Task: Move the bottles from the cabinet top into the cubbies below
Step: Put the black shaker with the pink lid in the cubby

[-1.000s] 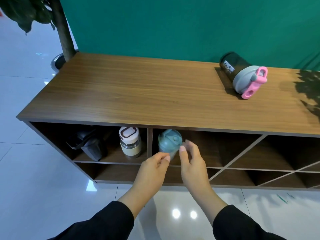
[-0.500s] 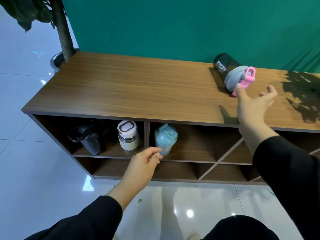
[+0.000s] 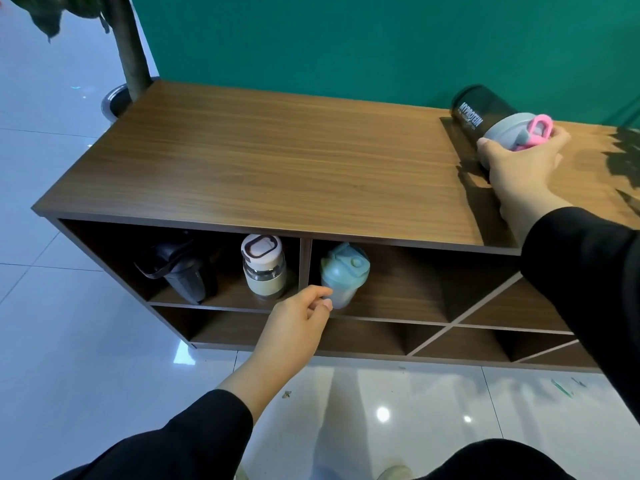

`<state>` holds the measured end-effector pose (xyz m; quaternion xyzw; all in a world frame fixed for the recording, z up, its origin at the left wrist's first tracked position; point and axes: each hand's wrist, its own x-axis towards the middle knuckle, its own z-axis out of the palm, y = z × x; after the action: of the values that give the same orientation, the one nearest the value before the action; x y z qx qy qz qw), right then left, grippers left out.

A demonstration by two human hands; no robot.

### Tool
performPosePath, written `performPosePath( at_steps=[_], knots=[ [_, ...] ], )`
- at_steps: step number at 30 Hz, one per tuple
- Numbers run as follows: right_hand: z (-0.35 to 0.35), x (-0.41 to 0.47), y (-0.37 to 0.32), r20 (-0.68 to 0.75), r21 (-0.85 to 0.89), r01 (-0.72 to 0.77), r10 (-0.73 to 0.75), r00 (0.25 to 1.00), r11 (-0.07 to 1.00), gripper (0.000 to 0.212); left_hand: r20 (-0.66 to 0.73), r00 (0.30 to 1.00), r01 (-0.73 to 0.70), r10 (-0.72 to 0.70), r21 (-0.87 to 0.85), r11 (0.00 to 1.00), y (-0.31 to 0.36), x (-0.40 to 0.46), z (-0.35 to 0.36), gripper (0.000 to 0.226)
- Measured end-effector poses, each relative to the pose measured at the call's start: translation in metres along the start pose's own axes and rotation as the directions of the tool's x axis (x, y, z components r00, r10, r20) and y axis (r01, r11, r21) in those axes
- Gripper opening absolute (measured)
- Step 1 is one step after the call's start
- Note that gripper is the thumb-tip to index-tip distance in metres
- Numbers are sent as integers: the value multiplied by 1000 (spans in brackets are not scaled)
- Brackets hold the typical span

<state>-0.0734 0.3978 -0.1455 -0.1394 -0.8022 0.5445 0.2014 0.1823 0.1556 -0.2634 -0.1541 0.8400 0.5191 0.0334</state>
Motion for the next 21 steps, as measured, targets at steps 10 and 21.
performPosePath(
  at_steps=[10,21],
  knots=[
    [-43,-116,-33,82,201,484,-507,858,852,78,-123,986,-133,115,-151,979,14,-11,-15,20],
    [-104,-281,15,531,330,211,-366,764,920,108,344,922,384,-179,-750,539,19,-33,-12,68]
  ],
)
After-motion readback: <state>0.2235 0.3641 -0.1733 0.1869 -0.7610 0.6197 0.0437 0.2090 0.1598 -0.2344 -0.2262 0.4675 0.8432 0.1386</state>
